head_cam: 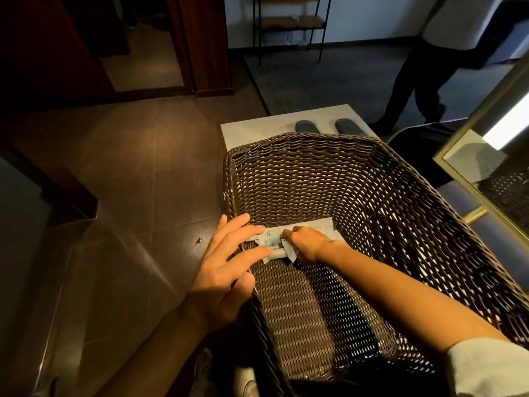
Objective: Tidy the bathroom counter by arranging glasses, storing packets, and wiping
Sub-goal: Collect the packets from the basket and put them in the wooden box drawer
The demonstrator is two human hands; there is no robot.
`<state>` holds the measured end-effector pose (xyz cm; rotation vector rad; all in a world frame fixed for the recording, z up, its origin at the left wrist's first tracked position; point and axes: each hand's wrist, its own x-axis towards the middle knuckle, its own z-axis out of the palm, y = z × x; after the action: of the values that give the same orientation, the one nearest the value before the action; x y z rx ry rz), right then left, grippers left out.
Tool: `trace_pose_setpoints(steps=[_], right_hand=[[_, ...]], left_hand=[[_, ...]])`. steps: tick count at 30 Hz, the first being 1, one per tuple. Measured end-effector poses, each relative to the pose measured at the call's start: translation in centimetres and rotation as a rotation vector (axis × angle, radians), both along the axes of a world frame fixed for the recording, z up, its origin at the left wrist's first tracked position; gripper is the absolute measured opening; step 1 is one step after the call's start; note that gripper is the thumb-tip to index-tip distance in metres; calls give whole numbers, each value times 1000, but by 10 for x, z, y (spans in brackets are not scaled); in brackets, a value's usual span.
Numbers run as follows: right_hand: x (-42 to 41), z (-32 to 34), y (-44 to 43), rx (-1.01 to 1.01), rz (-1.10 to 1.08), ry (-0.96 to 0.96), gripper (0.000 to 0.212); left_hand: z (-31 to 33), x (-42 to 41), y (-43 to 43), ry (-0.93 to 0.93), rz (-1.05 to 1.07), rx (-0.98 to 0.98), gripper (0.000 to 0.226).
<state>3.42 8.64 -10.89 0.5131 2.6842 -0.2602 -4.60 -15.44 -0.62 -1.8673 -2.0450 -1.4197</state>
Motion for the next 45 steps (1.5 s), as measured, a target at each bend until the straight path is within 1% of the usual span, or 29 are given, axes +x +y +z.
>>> trace_pose_setpoints(steps=[4,9,13,17,18,21,24,26,29,32,36,38,42,43,45], right_hand=[[-4,-6,0,1,-64,40,34],[-5,-7,-1,-2,-97,53,37],[-4,-10,1,5,-78,26,31],[-3,-8,3,-9,-29,7,32],[-3,-6,3,-13,2,-2,35],[-2,3,5,-22,114,-42,59],[-2,13,8,-75,103,-9,67],[-5,18,8,-90,57,33,62],[-13,17,8,9,17,50,60],[-19,15,7,101,-3,52,37],[-20,11,6,141,4,63,24],[-16,9,8,142,23,67,26],[-10,11,10,96,87,25,45],[-10,12,9,74,86,20,46],[-11,13,9,58,96,46,43]], left_hand=[[1,-1,0,6,-9,-9,72],[0,-1,1,5,-3,-7,73],[0,-1,1,1,-8,-5,69],[1,-1,2,-9,-8,3,66],[2,0,1,-10,-9,5,67],[4,0,1,-9,-7,1,68],[4,1,1,-11,-3,-11,67],[4,1,1,-22,-6,-12,67],[4,1,0,-31,-12,-11,65],[5,-1,-1,-30,-19,-15,62],[4,-1,-1,-43,-26,-15,59],[4,0,0,-50,-23,-18,59],[3,0,1,-48,-18,-9,59],[3,0,1,-47,-20,-8,59],[2,0,1,-50,-23,-9,58]])
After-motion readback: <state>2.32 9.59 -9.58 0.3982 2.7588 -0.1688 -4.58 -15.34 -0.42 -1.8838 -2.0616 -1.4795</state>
